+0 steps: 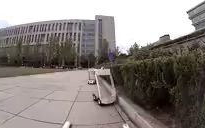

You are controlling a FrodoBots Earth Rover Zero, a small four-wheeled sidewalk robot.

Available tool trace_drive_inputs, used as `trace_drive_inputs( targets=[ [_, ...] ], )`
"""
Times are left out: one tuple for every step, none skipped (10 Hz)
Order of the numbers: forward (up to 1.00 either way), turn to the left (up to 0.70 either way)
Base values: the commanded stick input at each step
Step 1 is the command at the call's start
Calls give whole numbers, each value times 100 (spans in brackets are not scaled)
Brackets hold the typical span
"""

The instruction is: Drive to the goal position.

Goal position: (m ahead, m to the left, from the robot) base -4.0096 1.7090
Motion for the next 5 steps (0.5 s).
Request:
trace_drive_inputs(
  targets=[
    [6, 0],
    [6, 0],
    [6, 0],
    [6, 0],
    [6, 0]
  ],
)
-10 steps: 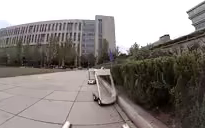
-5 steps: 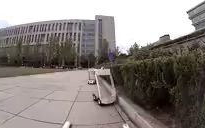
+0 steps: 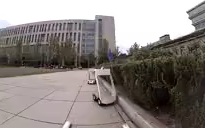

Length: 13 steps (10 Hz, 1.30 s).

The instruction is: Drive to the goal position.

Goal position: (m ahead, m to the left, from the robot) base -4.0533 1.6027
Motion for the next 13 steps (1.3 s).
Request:
trace_drive_inputs(
  targets=[
    [6, 0],
    [6, 0],
    [6, 0],
    [6, 0],
    [6, 0],
    [6, 0],
    [6, 0],
    [6, 0],
    [6, 0],
    [6, 0],
    [6, 0],
    [6, 0],
    [6, 0]
  ],
)
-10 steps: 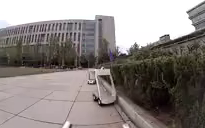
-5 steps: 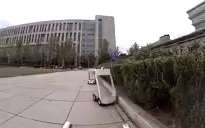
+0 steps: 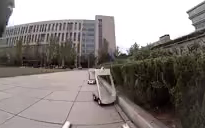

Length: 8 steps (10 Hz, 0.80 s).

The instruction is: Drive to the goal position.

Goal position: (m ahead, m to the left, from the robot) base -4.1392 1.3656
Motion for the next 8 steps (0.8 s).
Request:
trace_drive_inputs(
  targets=[
    [6, 0],
    [6, 0],
    [6, 0],
    [6, 0],
    [6, 0],
    [6, 0],
    [6, 0],
    [6, 0]
  ],
)
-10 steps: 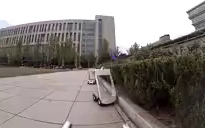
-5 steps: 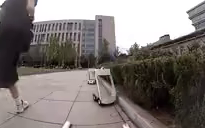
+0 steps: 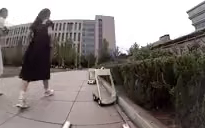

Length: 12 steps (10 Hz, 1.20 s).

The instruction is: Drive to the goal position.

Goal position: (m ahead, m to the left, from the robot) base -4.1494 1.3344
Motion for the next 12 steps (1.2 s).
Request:
trace_drive_inputs(
  targets=[
    [6, 0],
    [6, 0],
    [6, 0],
    [6, 0],
    [6, 0],
    [6, 0],
    [6, 0],
    [6, 0],
    [6, 0],
    [6, 0],
    [6, 0],
    [6, 0]
  ],
)
